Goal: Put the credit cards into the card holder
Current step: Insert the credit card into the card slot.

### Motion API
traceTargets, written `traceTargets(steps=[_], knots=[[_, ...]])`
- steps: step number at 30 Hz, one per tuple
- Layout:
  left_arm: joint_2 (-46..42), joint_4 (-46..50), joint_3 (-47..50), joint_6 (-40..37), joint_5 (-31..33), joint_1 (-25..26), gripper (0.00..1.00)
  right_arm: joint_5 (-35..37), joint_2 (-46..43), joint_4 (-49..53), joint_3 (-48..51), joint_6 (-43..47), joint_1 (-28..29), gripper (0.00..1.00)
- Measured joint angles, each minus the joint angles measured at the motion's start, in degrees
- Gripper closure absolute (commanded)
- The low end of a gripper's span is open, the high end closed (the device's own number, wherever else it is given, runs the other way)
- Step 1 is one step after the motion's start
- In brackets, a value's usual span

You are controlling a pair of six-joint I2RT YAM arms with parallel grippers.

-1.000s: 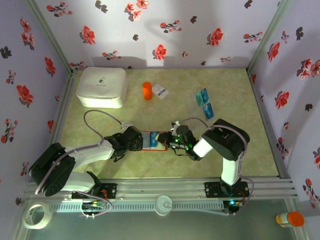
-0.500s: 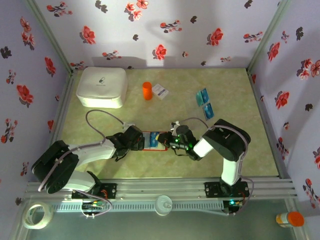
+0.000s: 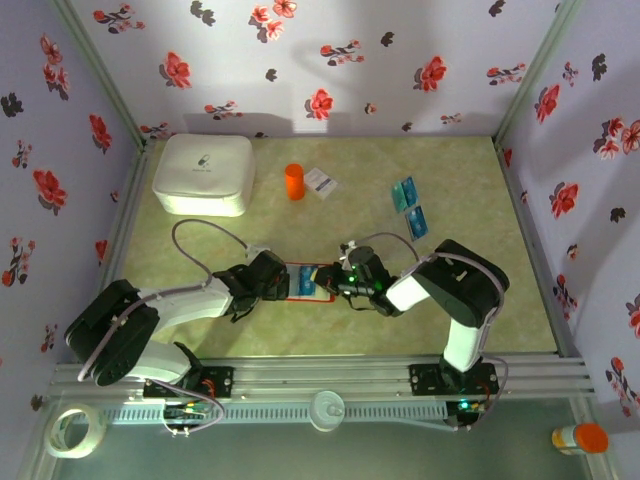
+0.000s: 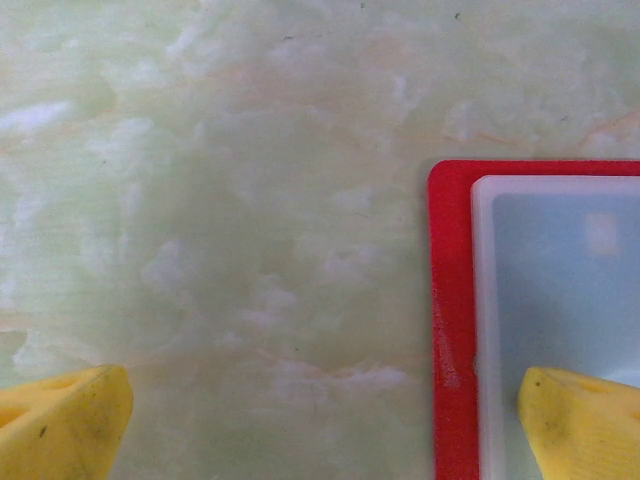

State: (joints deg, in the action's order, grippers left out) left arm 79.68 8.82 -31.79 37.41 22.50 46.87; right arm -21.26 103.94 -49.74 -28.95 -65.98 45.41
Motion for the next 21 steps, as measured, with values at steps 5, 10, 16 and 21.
traceTargets(steps=[5, 10, 16, 21], knots=[[0.1, -0.1, 0.0, 0.0, 0.0, 0.0, 0.0, -0.6, 0.3, 0.3, -0.5, 0.0, 0.0, 1.0], [0.2, -0.2, 0.0, 0.0, 0.0, 0.0, 0.0, -1.5, 1.2, 0.4, -1.4, 0.0, 0.0, 1.0], [0.3, -0.4, 0.0, 0.2, 0.0, 0.0, 0.0, -3.4, 0.5, 2.6, -3.6, 1.1, 0.0, 0.58], [0.3, -0.7, 0.1, 0.4, 0.0, 0.0, 0.0, -2.9, -5.2, 17.3, -7.0, 7.2, 0.0, 0.51]])
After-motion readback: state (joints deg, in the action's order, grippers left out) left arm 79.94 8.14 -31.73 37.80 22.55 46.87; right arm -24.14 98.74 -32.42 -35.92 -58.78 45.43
